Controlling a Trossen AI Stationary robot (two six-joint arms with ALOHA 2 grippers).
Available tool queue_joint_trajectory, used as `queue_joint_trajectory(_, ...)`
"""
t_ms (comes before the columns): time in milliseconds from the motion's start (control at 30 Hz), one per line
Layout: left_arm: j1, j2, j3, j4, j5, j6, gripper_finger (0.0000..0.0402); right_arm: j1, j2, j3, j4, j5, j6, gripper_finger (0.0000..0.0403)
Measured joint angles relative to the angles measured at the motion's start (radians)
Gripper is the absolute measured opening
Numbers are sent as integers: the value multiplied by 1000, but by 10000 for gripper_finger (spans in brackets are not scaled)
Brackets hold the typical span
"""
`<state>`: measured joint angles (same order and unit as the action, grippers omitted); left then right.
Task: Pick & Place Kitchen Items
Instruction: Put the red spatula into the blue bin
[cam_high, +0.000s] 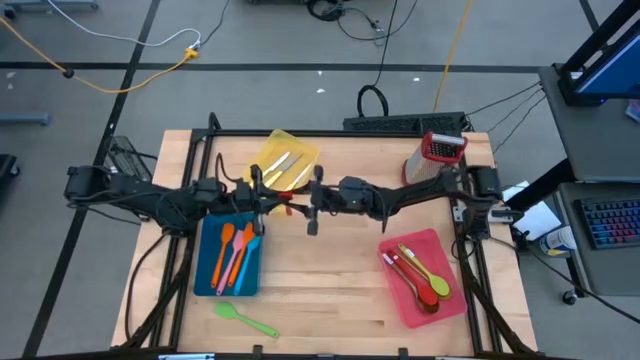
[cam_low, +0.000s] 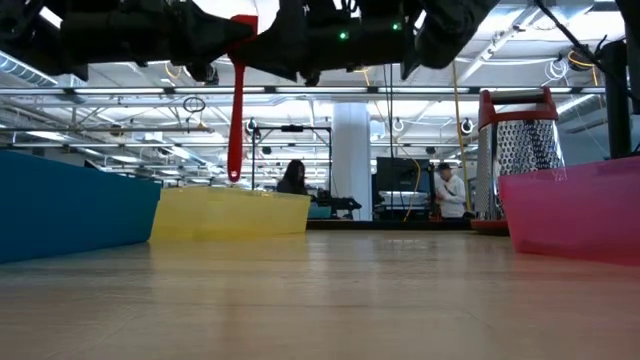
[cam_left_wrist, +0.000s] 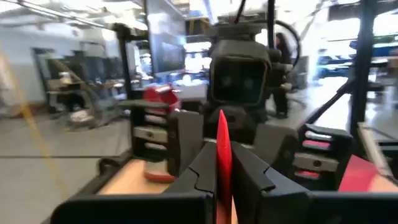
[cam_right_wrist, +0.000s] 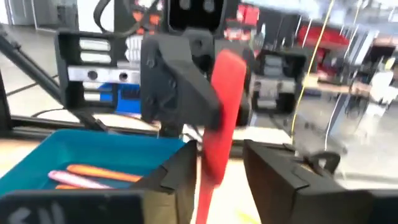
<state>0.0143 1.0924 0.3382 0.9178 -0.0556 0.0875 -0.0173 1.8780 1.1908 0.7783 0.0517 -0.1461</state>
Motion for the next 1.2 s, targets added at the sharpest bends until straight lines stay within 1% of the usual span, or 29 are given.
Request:
queue_joint_trajectory(100,-29,-40,0,-18,-60,14,19,7,-43,0,-116,0,19,150)
queue_joint_trajectory(233,-58,-126,0,-115,-87,-12,19,28,-97,0,-230,-1,21,173)
queue_joint_trajectory(333,-70,-213,1,-263,-135,-116,19,46,-109,-1,-272,-1,22,183)
queue_joint_trajectory(433,-79,-294,37,-505,-188,-282,19,61,-114,-14,-280,-1,18,187)
queue_joint_trajectory(533,-107,-335,118,-747,-232,-386,19,70,-117,-26,-274,-1,5,186)
queue_joint_trajectory(600,-136,-341,185,-903,-267,-422,19,73,-115,-34,-275,-1,5,184)
queue_joint_trajectory(667,-171,-338,254,-1003,-290,-464,19,73,-115,-42,-278,-1,5,182)
queue_joint_trajectory(800,-236,-330,344,-1103,-349,-509,19,75,-116,-63,-274,0,4,182)
queue_joint_trajectory(867,-261,-325,347,-1150,-395,-548,20,75,-115,-78,-275,0,10,183)
queue_joint_trajectory(967,-283,-312,335,-1213,-426,-662,28,75,-115,-95,-276,0,35,180)
queue_joint_trajectory(1067,-308,-284,305,-1283,-434,-815,29,77,-115,-106,-276,0,69,177)
queue_joint_trajectory(1200,-337,-230,282,-1387,-429,-1024,21,83,-115,-110,-275,-1,82,176)
